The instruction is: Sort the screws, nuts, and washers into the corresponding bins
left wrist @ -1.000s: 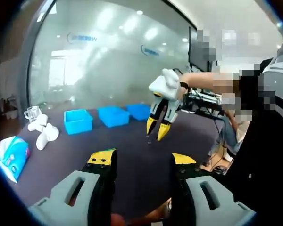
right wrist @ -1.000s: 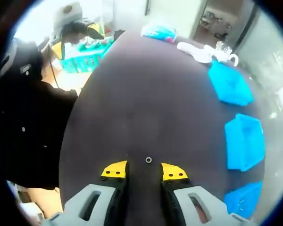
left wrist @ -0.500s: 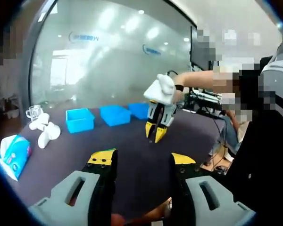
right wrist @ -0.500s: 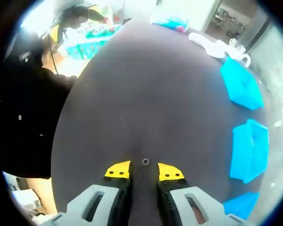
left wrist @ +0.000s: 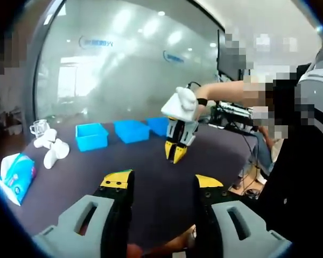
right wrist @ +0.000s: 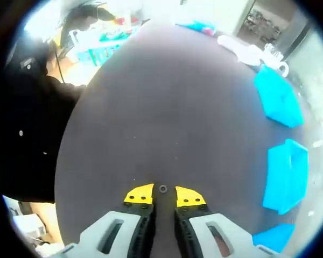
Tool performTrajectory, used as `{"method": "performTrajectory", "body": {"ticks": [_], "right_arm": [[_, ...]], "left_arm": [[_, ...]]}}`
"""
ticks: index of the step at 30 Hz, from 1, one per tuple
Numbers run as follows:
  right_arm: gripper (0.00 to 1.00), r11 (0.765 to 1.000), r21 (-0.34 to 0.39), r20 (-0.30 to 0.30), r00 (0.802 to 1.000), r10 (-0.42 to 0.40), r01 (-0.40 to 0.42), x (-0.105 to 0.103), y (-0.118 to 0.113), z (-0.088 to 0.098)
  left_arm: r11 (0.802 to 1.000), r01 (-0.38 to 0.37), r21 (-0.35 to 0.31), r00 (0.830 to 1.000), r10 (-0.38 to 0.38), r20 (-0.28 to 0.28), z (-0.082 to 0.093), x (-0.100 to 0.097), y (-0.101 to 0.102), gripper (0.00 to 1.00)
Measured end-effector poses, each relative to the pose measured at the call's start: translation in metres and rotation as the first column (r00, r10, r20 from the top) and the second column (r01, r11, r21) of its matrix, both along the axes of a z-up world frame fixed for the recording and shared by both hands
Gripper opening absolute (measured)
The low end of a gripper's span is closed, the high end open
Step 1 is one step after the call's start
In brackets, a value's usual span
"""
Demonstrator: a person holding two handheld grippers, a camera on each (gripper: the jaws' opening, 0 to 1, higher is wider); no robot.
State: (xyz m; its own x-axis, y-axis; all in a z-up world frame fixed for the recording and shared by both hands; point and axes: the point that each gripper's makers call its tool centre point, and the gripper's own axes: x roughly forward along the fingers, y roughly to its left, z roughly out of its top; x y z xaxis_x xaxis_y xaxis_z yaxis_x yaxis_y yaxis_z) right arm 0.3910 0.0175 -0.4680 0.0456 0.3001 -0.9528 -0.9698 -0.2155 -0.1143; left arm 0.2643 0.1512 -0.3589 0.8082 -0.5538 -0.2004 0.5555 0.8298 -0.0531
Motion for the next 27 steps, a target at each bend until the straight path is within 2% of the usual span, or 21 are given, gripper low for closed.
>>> {"method": "performTrajectory", "body": {"ticks": [8,19,27], "right_arm": [[0.02,1.000,-0.011,-0.049,0.999,-0.015,0.014,-0.006,-0.001,-0.003],[0.01,1.000,-0.007,-0.039,0.999,-0.005,0.005,-0.009,-0.005,0.001],[0.01,0.998,0.049,-0.026,0.999,-0.028,0.029,-0.012,-0.010,0.012]], "left_arm": [[1.000,-0.003,0.001,1.000,0.003,-0.003,-0.001,-0.001,0.000,0.41],[1.000,-0.007,-0.006,1.000,0.007,0.002,0.002,-0.001,0.001,0.41],[1.000,-0.004,-0.005,1.000,0.004,0.009,0.006,-0.001,0.000,0.41]]}}
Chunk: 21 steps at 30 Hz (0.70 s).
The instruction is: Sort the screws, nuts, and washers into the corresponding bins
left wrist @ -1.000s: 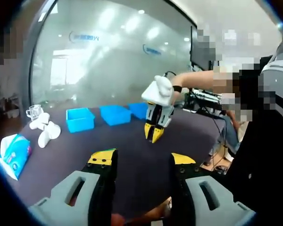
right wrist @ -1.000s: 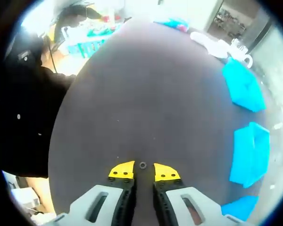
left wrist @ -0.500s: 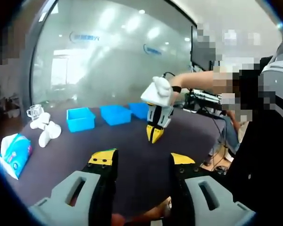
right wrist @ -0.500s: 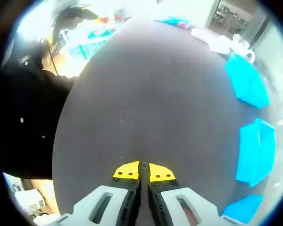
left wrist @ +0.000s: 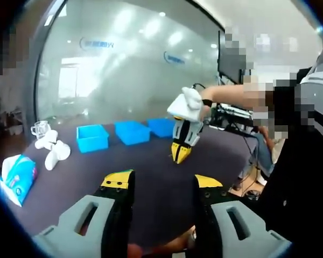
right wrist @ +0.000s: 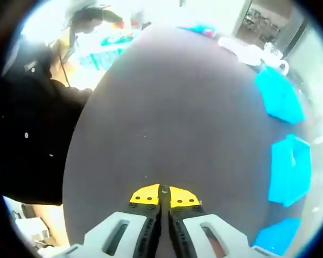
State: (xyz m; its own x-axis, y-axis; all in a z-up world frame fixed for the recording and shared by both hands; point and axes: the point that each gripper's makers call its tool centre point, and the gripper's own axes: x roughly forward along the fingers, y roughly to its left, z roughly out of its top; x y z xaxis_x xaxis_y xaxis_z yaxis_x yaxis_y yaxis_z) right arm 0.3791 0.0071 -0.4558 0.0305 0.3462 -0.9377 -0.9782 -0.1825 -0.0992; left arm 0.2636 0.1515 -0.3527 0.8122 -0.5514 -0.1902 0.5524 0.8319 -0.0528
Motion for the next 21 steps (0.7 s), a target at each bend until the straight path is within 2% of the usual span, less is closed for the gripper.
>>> {"method": "performTrajectory", "body": {"ticks": [3,7,11,12,13,16,18,21], "right_arm": [[0.01,0.999,0.032,0.015,1.000,-0.010,0.009,0.001,-0.003,0.008],[0.01,0.989,0.135,0.049,0.997,-0.060,0.053,0.002,-0.002,0.025],[0.01,0.954,0.279,0.079,0.987,-0.139,0.112,0.007,-0.001,0.047],[0.01,0.931,0.337,0.087,0.980,-0.179,0.140,0.008,-0.001,0.056],[0.01,0.919,0.364,0.088,0.977,-0.195,0.150,0.009,-0.001,0.060],[0.01,0.851,0.486,0.091,0.957,-0.274,0.197,0.011,-0.002,0.080],[0.01,0.796,0.560,0.097,0.936,-0.339,0.231,0.017,-0.005,0.091],[0.01,0.733,0.630,0.111,0.904,-0.412,0.257,0.021,-0.010,0.100]], "left_arm": [[1.000,0.001,-0.002,1.000,-0.001,0.004,0.002,0.000,0.000,0.41],[1.000,-0.004,-0.004,1.000,0.004,0.008,0.004,0.002,0.001,0.41],[1.000,-0.010,-0.007,1.000,0.010,0.017,0.007,0.004,0.002,0.41],[1.000,-0.013,-0.008,1.000,0.013,0.020,0.008,0.004,0.003,0.41],[1.000,-0.014,-0.011,1.000,0.014,0.024,0.009,0.004,0.003,0.41],[1.000,-0.022,-0.020,0.999,0.023,0.030,0.011,0.006,0.006,0.41],[0.999,-0.025,-0.021,0.999,0.026,0.033,0.013,0.007,0.006,0.41],[0.999,-0.028,-0.025,0.999,0.029,0.044,0.017,0.008,0.007,0.41]]}}
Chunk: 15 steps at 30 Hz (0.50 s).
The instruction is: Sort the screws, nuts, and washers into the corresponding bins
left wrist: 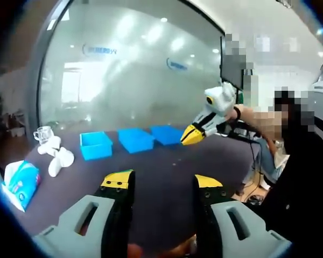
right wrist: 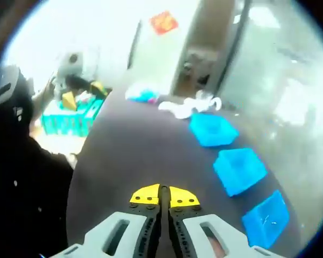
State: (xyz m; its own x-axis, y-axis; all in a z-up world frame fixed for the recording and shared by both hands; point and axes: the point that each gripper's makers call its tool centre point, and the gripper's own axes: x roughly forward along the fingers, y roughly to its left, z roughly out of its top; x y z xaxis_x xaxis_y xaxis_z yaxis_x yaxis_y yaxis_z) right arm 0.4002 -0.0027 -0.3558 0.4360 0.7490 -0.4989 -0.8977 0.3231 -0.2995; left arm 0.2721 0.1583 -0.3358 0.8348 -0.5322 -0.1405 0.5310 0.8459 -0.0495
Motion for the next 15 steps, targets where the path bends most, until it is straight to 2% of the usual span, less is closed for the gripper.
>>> {"method": "performTrajectory", "body": {"ticks": [2,5,8,10,12,15], "right_arm": [[0.01,0.996,0.064,0.015,0.998,-0.060,0.059,0.003,-0.003,0.006],[0.01,0.976,0.165,0.024,0.989,-0.145,0.139,0.008,-0.008,0.015],[0.01,0.947,0.250,0.046,0.974,-0.221,0.203,0.011,-0.013,0.022],[0.01,0.913,0.325,0.044,0.961,-0.273,0.245,0.012,-0.016,0.029],[0.01,0.862,0.417,0.054,0.939,-0.339,0.288,0.016,-0.021,0.040],[0.01,0.808,0.488,0.061,0.911,-0.408,0.329,0.019,-0.028,0.050]], "left_arm": [[1.000,-0.004,-0.002,1.000,0.004,0.007,0.002,0.001,0.001,0.41],[1.000,-0.013,-0.013,1.000,0.013,0.011,0.004,0.002,0.002,0.41],[1.000,-0.024,-0.012,1.000,0.024,0.015,0.005,0.002,0.004,0.41],[0.999,-0.032,-0.015,0.999,0.032,0.018,0.006,0.003,0.005,0.41],[0.999,-0.043,-0.016,0.999,0.044,0.024,0.008,0.003,0.008,0.41],[0.998,-0.063,-0.017,0.997,0.064,0.035,0.010,0.004,0.012,0.41]]}}
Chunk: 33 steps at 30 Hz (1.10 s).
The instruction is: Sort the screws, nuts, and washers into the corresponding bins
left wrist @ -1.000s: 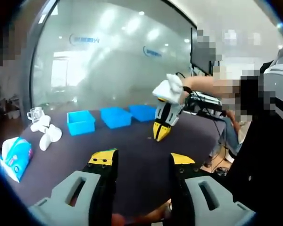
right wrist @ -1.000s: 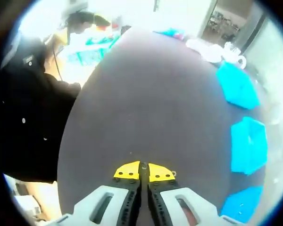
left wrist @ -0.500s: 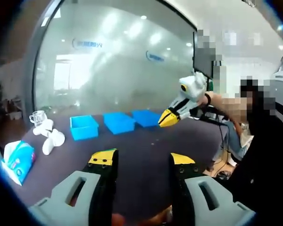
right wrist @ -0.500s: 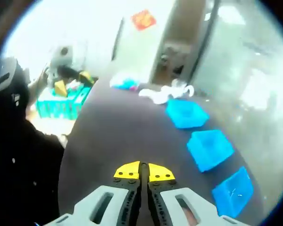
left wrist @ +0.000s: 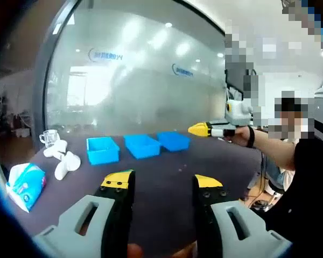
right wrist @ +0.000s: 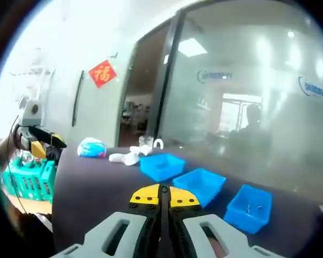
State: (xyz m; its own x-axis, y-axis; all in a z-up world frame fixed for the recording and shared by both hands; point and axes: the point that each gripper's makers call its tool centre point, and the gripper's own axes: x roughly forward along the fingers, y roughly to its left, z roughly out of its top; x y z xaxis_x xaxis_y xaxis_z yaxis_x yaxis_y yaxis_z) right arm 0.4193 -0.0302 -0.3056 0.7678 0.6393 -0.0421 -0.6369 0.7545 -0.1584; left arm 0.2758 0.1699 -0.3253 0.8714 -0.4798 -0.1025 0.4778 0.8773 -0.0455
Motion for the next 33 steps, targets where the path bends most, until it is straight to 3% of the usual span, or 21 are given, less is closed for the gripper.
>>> {"method": "performTrajectory", "body": {"ticks": [6,11,15,22,33], "right_arm": [[0.01,0.997,0.060,0.006,0.999,-0.052,0.051,0.017,0.003,0.013],[0.01,0.992,0.110,-0.019,0.998,-0.067,0.069,0.049,0.012,0.022],[0.01,0.991,0.091,-0.043,0.994,-0.098,0.102,0.088,0.017,0.023],[0.01,0.985,0.056,-0.033,0.986,-0.164,0.166,0.153,0.025,0.024],[0.02,0.984,-0.022,-0.076,0.981,-0.176,0.175,0.189,0.054,0.004]], "left_arm": [[0.999,-0.029,0.014,1.000,0.028,0.012,0.002,0.002,0.005,0.41],[0.999,-0.037,0.002,0.999,0.037,0.018,0.004,0.001,0.007,0.41],[0.999,-0.043,0.002,0.999,0.043,0.020,0.005,0.000,0.009,0.41],[0.999,-0.049,-0.011,0.999,0.049,0.018,0.004,-0.001,0.012,0.41],[0.998,-0.059,-0.016,0.998,0.059,0.016,0.006,-0.001,0.016,0.41]]}}
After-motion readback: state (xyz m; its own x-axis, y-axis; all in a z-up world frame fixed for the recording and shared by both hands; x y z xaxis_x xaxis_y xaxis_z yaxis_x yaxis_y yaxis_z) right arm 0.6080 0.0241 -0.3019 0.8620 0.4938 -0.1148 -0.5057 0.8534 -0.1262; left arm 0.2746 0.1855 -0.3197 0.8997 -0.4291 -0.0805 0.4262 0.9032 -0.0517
